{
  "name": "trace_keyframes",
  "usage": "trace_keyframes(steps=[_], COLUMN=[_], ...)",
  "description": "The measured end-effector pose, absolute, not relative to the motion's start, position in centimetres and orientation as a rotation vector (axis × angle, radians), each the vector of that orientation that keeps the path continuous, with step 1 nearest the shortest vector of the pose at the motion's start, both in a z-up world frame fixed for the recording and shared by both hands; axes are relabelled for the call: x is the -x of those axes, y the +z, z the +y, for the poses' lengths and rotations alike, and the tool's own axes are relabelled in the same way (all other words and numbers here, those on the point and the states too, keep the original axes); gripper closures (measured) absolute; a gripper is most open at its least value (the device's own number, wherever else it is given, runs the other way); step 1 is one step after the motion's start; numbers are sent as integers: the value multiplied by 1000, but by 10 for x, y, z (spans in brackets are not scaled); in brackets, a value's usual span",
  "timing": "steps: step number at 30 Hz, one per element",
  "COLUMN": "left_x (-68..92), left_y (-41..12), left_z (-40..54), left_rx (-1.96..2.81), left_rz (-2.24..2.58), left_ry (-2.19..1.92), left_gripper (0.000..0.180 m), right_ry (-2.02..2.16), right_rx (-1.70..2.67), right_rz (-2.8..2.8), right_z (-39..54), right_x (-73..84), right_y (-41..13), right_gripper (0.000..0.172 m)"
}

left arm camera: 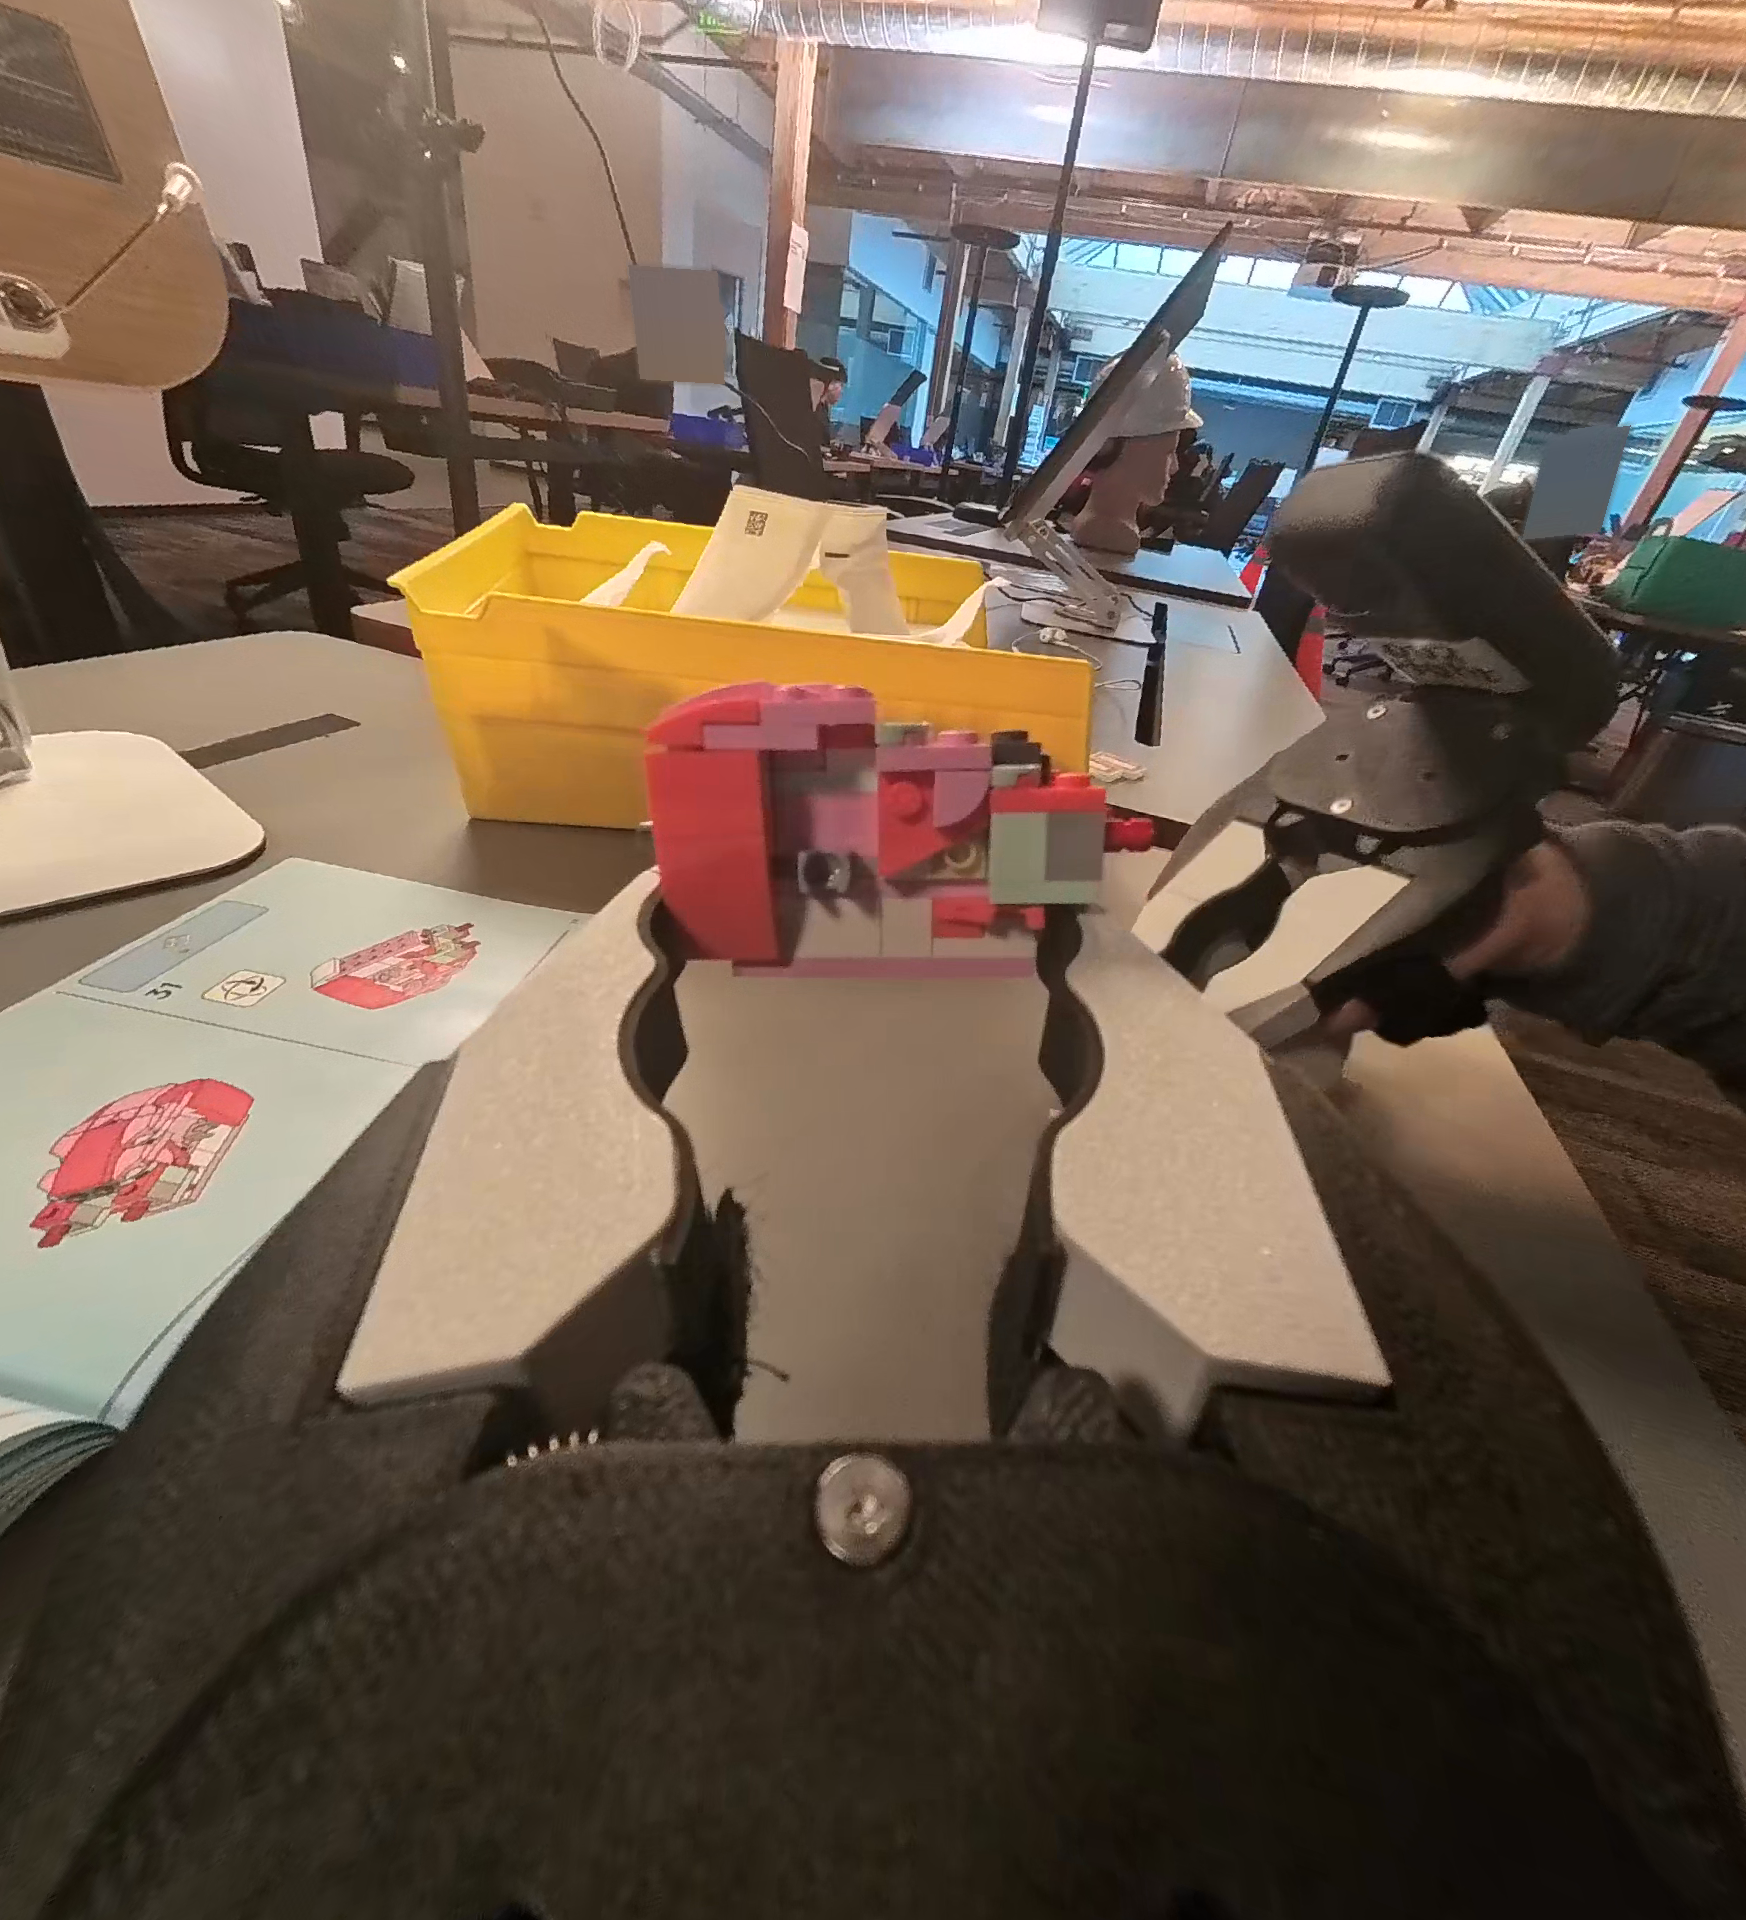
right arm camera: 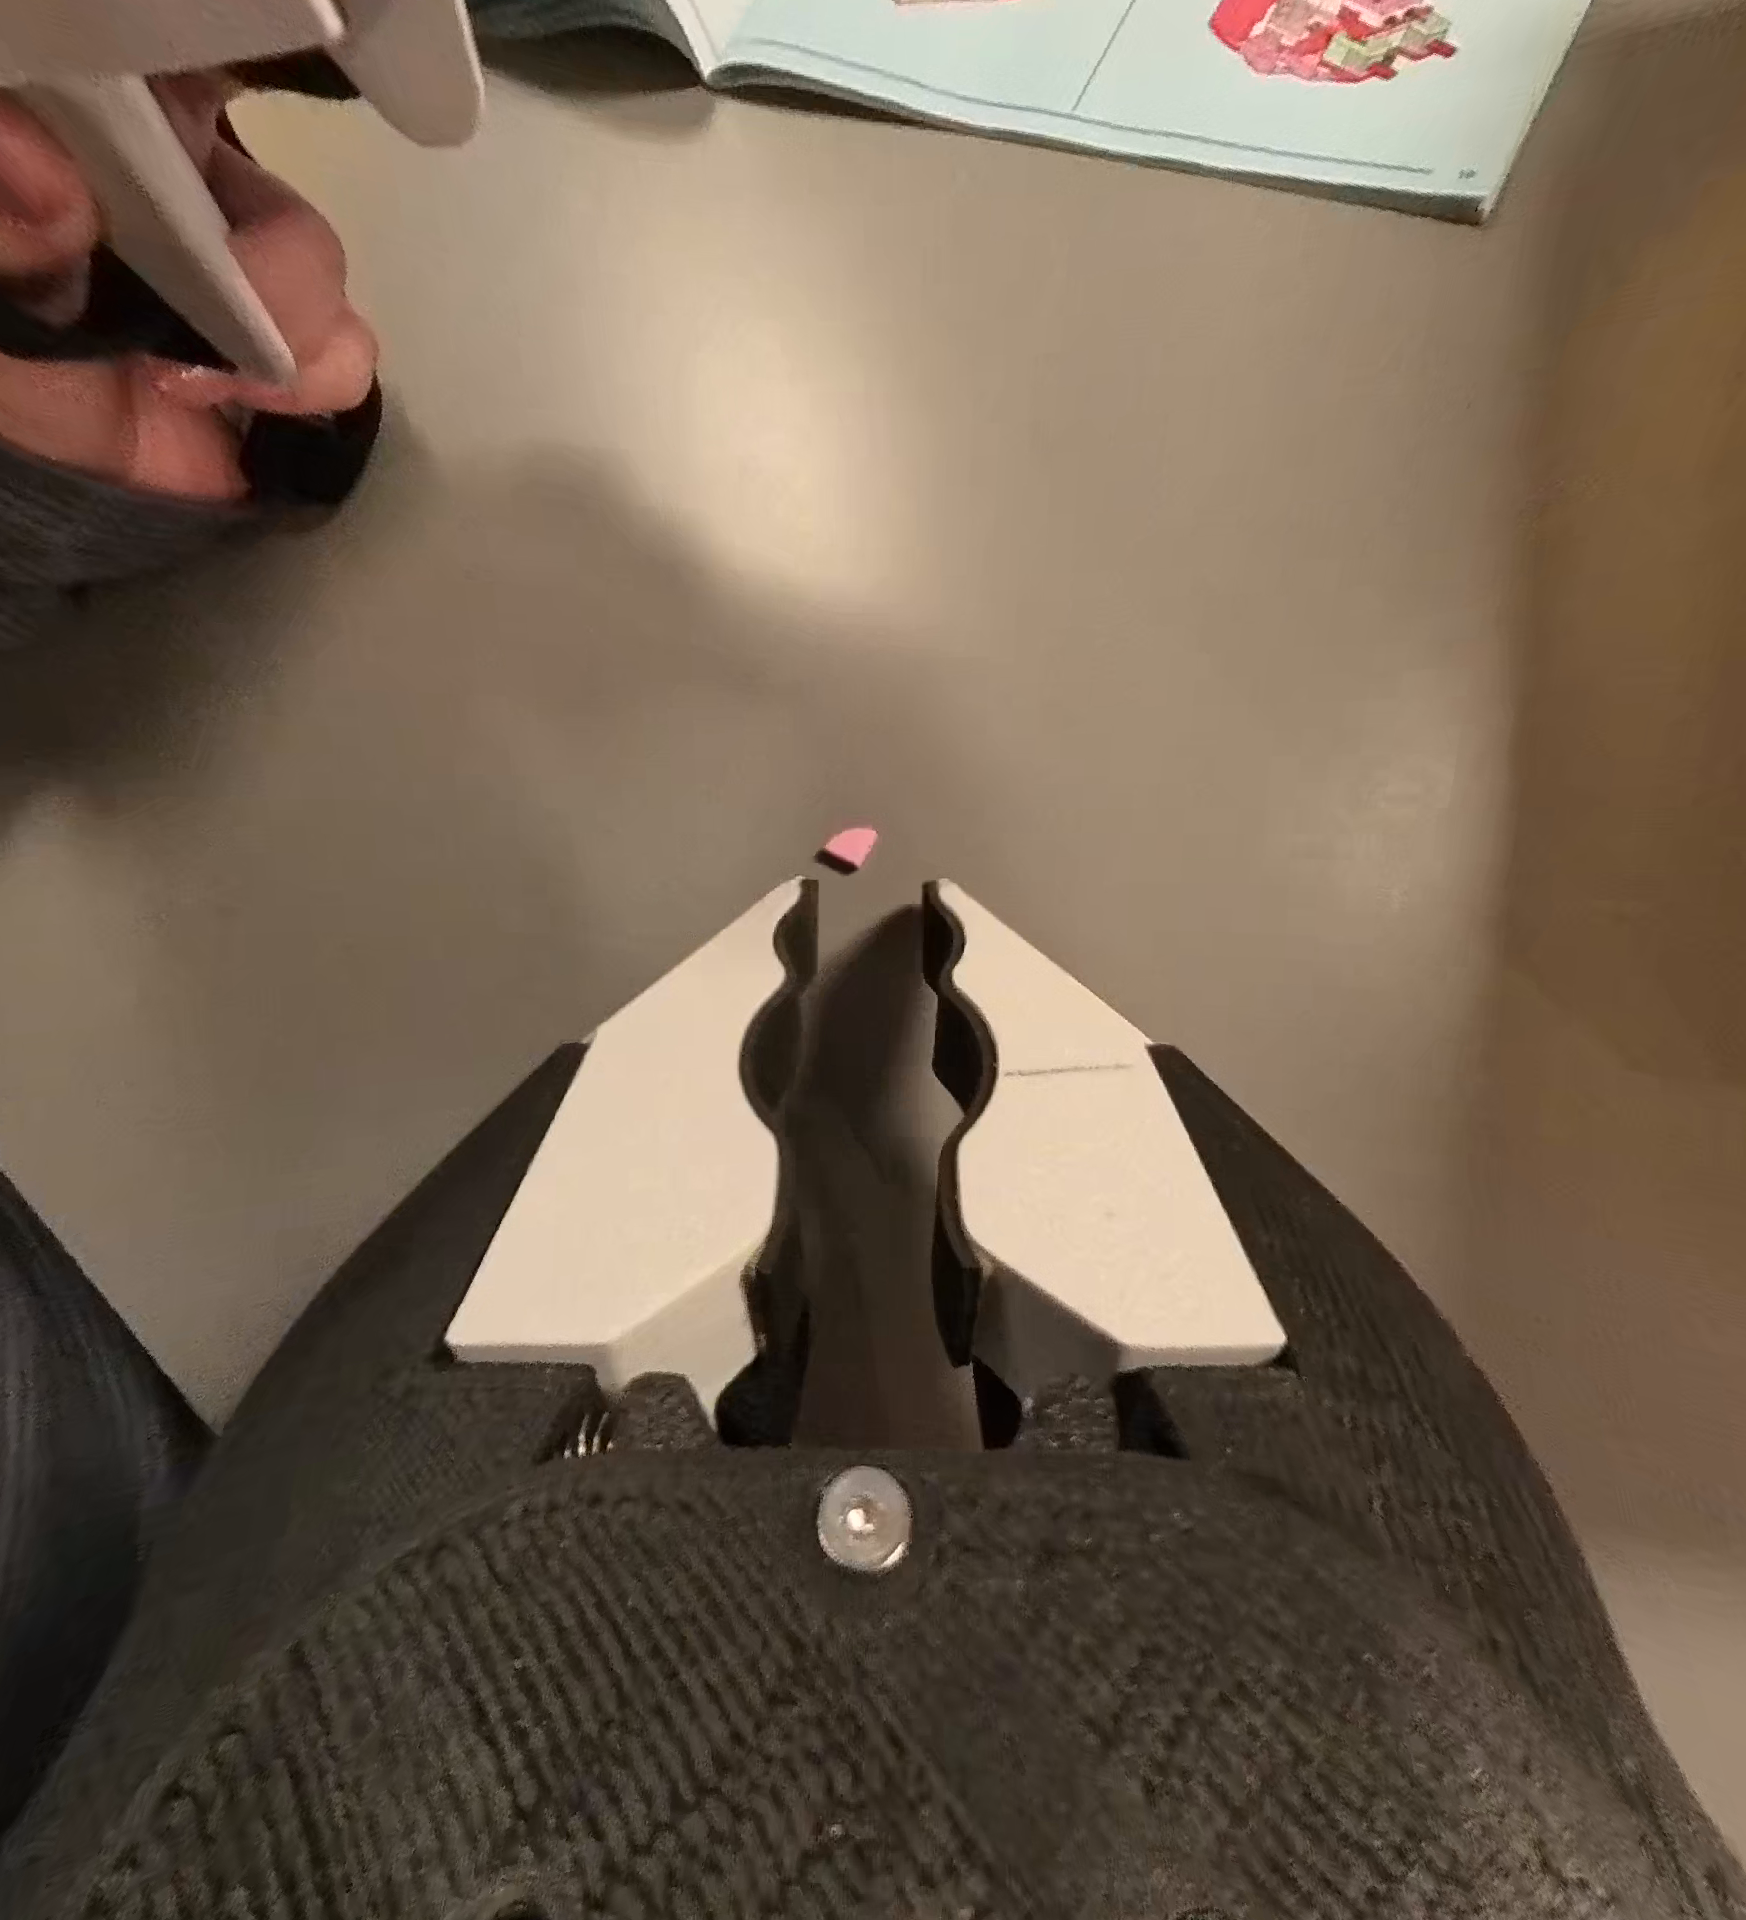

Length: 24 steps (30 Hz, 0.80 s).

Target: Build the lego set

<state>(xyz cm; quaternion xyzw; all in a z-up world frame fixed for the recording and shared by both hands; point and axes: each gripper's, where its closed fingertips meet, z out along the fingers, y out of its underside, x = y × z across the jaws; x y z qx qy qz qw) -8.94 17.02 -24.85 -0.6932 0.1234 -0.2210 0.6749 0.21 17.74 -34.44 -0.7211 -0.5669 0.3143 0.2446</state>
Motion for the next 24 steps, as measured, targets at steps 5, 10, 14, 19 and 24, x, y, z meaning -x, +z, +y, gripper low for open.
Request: trace_keyframes(steps=[5,10,14,19,24], left_x=[88,87,86,85,85], left_y=[-249,-250,-251,-251,-251], left_z=[170,170,170,170,170], left_rx=[1563,1568,1573,1576,1578], left_rz=[284,293,301,303,304], left_ry=[-503,-507,-511,-518,-523], left_gripper=[112,112,112,112,112], right_ry=[832,840,848,786,768], right_rx=[1918,1874,1820,1780,1770], right_rz=[-1590,-1651,-1731,-1759,-1761], right_z=[174,167,158,159,161], right_x=[6,13,20,18,15], right_y=[-348,-348,-348,-349,-349], right_gripper=[159,158,153,154,156])
